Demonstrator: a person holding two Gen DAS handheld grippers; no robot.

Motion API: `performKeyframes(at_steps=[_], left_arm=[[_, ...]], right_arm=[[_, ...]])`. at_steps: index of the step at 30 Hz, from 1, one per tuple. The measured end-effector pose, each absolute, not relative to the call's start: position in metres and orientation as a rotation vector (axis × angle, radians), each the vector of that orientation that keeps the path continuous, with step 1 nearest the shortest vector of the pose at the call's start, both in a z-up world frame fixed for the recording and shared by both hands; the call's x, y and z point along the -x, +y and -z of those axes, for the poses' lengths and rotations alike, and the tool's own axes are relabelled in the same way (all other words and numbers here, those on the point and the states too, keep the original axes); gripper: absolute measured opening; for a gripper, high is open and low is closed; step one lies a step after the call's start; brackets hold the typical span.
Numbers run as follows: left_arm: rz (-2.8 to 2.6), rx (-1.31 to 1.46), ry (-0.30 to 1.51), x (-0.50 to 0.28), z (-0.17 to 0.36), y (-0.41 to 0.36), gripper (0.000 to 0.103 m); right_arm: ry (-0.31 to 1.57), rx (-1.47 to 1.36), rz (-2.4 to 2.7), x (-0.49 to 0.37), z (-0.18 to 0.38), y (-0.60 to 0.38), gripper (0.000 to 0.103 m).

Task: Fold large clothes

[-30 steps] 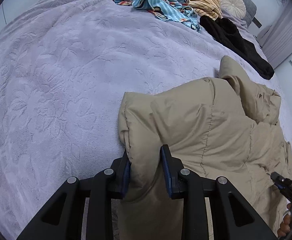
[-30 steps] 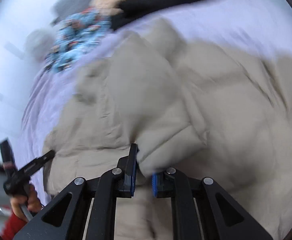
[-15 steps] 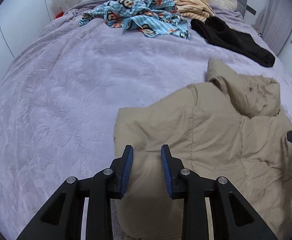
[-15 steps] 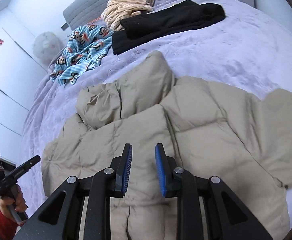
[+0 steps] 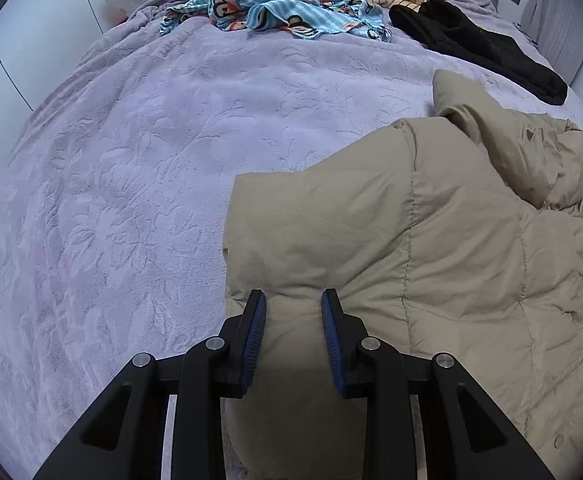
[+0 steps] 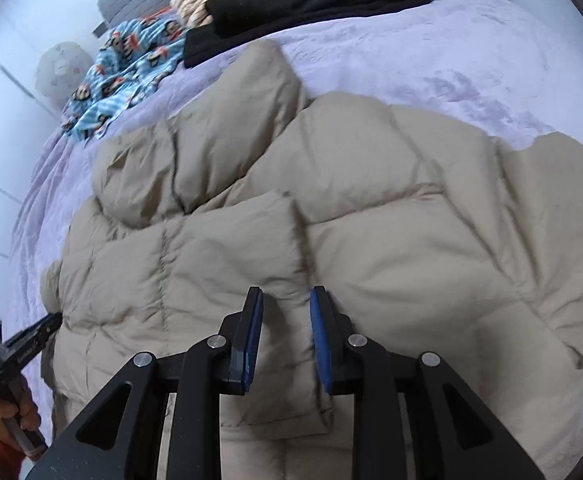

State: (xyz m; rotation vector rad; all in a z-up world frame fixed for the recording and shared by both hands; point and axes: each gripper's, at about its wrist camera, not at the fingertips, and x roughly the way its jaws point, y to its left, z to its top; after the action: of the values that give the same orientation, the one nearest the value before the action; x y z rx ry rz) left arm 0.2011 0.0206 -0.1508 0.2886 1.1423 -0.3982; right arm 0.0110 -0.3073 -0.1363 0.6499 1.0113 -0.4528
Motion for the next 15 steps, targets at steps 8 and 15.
performKeyframes(at_steps=[8,15], left_arm=[[0.488,-0.303,1.163,-0.153,0.117,-0.002,0.031],[0.573,-0.322,1.196,-0.096,0.107,-0.043,0.099]], right_arm=[[0.969,-0.855,0.442,0.067,0.114,-0.312,0.06],[0.961,-0.979,0.465,0.131,0.121,-0.318,0.071]])
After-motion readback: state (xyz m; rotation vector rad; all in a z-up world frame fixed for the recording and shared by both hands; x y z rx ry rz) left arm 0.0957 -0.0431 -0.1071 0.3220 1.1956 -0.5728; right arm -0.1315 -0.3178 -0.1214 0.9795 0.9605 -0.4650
